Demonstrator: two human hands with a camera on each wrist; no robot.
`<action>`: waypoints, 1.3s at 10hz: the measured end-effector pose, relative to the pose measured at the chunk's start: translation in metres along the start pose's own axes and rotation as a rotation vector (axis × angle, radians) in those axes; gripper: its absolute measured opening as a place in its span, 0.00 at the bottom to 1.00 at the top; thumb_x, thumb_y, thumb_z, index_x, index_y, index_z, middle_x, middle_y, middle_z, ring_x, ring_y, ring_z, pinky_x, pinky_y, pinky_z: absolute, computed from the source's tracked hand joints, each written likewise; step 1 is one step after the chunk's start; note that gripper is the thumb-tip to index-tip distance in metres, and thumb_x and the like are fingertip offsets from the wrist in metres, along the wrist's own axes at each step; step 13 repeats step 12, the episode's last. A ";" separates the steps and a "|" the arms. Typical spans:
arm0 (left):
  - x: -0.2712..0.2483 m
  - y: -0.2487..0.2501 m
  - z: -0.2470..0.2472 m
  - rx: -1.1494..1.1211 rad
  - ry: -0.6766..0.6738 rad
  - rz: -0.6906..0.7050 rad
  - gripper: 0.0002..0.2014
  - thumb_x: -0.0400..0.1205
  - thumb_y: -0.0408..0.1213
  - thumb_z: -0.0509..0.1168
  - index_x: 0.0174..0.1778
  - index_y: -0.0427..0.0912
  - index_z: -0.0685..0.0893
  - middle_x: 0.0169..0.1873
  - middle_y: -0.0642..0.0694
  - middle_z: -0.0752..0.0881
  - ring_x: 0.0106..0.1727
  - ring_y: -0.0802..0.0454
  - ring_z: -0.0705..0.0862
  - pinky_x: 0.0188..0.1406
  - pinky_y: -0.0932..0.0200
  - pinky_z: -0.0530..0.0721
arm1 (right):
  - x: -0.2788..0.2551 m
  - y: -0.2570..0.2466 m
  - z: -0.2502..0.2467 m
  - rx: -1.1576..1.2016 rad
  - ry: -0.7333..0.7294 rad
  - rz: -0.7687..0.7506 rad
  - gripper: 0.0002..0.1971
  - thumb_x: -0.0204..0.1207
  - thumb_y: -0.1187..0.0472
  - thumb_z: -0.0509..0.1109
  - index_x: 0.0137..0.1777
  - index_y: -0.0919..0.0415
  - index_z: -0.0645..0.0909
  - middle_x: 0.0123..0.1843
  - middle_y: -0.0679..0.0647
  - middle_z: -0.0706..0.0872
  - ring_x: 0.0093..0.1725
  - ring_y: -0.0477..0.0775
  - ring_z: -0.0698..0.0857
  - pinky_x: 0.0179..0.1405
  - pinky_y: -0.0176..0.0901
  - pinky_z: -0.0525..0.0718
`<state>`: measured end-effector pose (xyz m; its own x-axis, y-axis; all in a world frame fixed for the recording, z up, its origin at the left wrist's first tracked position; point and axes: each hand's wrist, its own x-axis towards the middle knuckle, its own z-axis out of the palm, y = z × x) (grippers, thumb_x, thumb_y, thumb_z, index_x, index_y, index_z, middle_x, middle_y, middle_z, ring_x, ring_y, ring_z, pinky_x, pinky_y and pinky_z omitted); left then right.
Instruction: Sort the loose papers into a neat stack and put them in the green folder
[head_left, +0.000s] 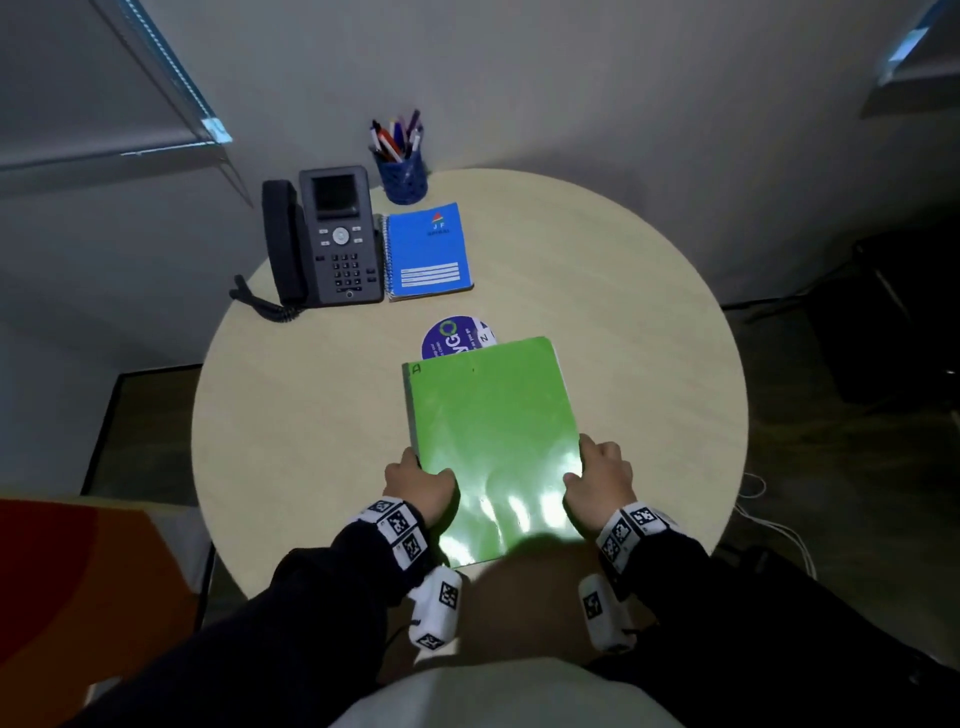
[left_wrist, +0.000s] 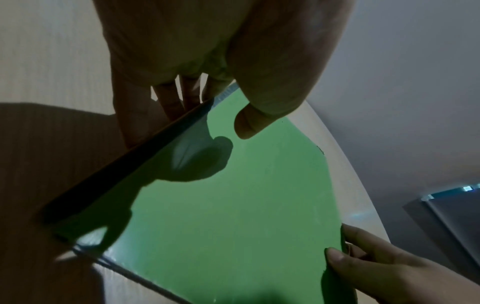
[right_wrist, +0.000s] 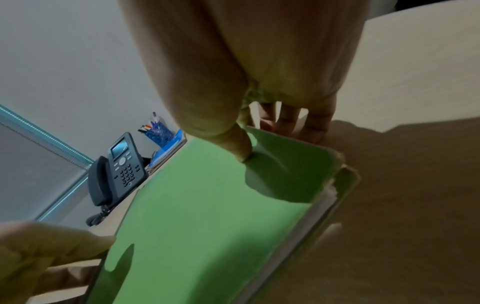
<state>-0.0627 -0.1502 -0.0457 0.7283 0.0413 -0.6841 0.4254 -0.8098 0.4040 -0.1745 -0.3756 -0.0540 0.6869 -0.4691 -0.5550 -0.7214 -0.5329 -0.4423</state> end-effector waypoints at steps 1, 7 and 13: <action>0.002 -0.001 -0.001 0.075 0.024 -0.001 0.36 0.80 0.48 0.64 0.85 0.45 0.63 0.75 0.37 0.71 0.68 0.32 0.80 0.67 0.41 0.83 | 0.003 -0.010 0.004 -0.045 -0.014 0.008 0.27 0.82 0.58 0.63 0.81 0.58 0.65 0.73 0.59 0.67 0.71 0.67 0.68 0.67 0.55 0.77; 0.043 0.011 -0.035 -0.035 -0.013 0.156 0.24 0.77 0.37 0.68 0.69 0.51 0.73 0.54 0.43 0.84 0.43 0.52 0.85 0.30 0.62 0.77 | 0.061 -0.049 -0.036 0.320 -0.092 -0.036 0.31 0.76 0.69 0.73 0.78 0.51 0.72 0.67 0.49 0.84 0.59 0.50 0.84 0.44 0.37 0.77; 0.041 0.013 -0.038 0.100 0.024 0.171 0.39 0.75 0.40 0.71 0.83 0.54 0.65 0.58 0.39 0.84 0.52 0.39 0.87 0.51 0.50 0.84 | 0.059 -0.045 -0.040 0.193 -0.091 -0.050 0.34 0.78 0.63 0.71 0.83 0.56 0.63 0.65 0.59 0.84 0.54 0.60 0.85 0.47 0.45 0.82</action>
